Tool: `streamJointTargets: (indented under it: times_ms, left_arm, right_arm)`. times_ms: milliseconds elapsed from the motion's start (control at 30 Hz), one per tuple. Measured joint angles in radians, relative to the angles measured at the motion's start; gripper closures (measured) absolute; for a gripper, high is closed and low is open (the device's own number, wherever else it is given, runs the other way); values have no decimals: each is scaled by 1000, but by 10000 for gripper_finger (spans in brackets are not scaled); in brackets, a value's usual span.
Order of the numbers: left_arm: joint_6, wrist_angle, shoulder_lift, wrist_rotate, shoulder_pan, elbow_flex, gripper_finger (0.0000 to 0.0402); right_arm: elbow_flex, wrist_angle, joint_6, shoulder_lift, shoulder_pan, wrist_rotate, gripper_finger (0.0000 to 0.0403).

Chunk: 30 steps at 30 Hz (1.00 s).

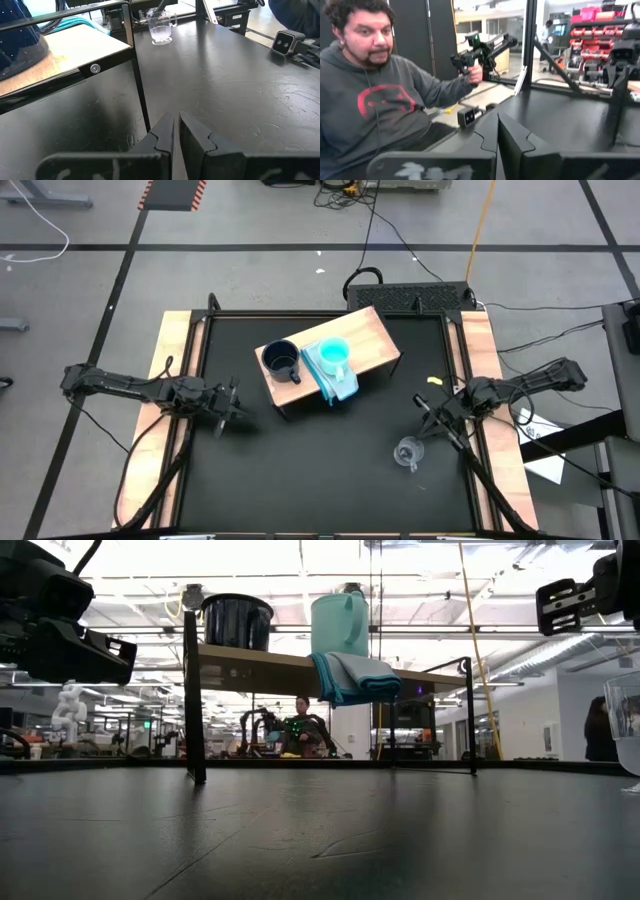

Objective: Stack small to large cups/mugs on shelf
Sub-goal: Put the transparent mug to the right on the shelf

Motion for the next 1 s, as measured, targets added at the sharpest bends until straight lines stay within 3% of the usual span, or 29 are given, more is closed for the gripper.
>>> streamJointTargets:
  times_ms: [600,1000]
  left_arm:
    - [0,0,0,0,0,0,371]
    - [-2,0,0,0,0,0,371]
  right_arm:
    - [229,-140,-18,190,2,-2,403]
    - [446,-311,-68,314,100,35,403]
